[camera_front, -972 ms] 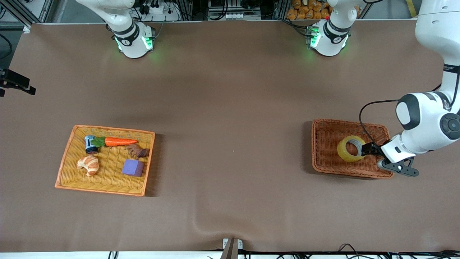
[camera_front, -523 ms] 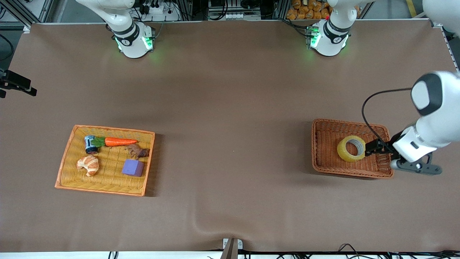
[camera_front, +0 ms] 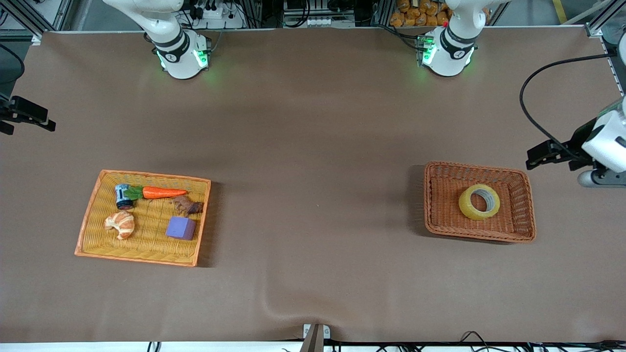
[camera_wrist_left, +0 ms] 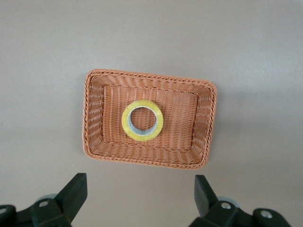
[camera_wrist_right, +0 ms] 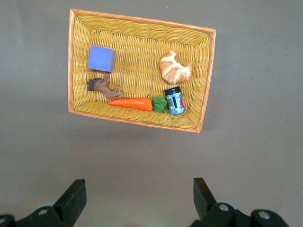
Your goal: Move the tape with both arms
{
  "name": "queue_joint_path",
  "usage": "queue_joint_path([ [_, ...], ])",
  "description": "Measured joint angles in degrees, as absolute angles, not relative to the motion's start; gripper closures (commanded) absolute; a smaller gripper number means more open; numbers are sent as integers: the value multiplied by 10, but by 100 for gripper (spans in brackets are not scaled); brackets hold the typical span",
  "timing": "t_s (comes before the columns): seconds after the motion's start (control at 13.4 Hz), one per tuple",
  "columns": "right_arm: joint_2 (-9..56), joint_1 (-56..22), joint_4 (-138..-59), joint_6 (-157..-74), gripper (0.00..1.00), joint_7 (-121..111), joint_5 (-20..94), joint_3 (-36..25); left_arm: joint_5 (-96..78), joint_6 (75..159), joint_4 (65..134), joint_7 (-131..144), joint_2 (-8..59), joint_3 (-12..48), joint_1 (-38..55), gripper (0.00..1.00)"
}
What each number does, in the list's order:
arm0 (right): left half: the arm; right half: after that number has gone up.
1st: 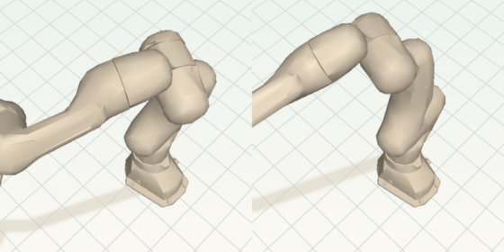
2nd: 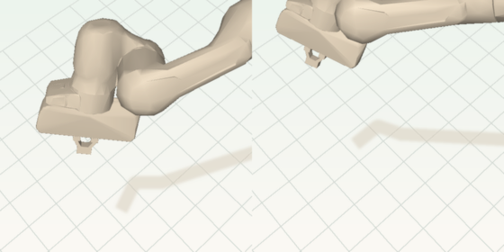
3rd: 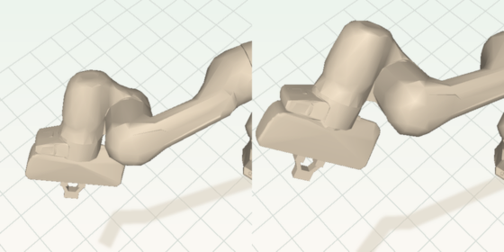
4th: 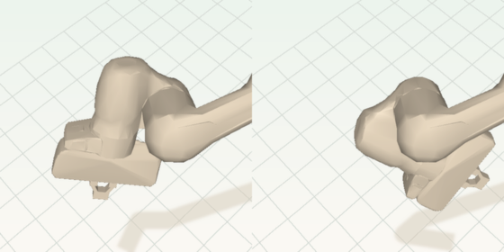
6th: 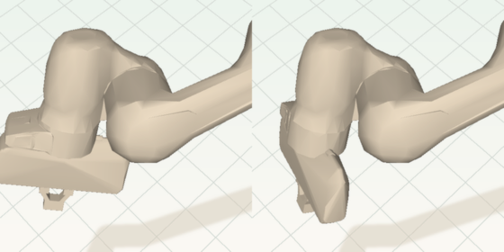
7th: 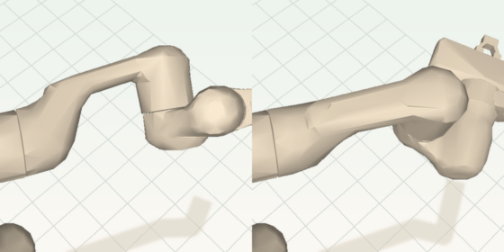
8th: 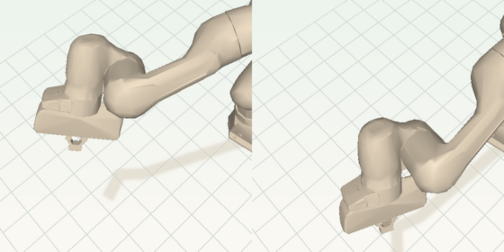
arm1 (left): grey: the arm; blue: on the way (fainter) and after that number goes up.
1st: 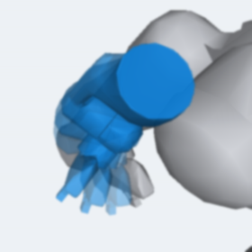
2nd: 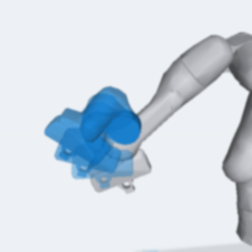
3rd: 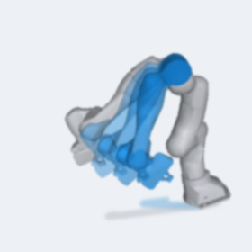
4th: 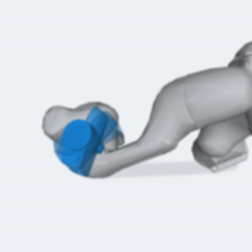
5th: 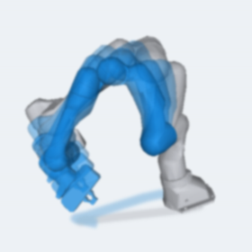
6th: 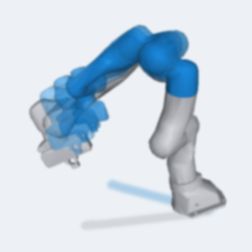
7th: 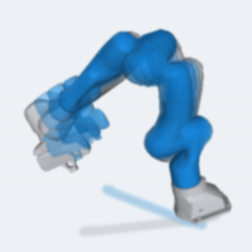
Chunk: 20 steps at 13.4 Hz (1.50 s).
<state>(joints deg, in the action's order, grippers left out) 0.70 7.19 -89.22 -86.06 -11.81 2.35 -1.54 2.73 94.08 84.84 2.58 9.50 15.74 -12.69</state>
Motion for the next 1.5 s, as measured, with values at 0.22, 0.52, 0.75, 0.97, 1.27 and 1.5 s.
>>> queue_joint_path([
  [0.22, 7, 72, -892, -861, 0, -118, 24, -15, 35, 939, 837, 29, 95, 158, -127, 0],
  [0.52, 8, 71, -892, -861, 0, -118, 26, -15, 35, 936, 822, 29, 83, 162, -127, 0],
  [0.75, 9, 71, -892, -861, 0, -118, 40, -15, 35, 897, 820, 29, 55, 163, -125, 0],
  [0.97, 9, 71, -892, -861, 0, -118, 41, -15, 31, 873, 821, 29, 51, 164, -120, 0],
  [1.27, 11, 71, -892, -861, 0, -118, 41, -15, 20, 826, 827, 29, 38, 109, -46, 0],
  [1.5, 12, 71, -892, -861, 0, -119, 41, -15, 4, 819, 845, 29, 10, 7, 47, 0],
])
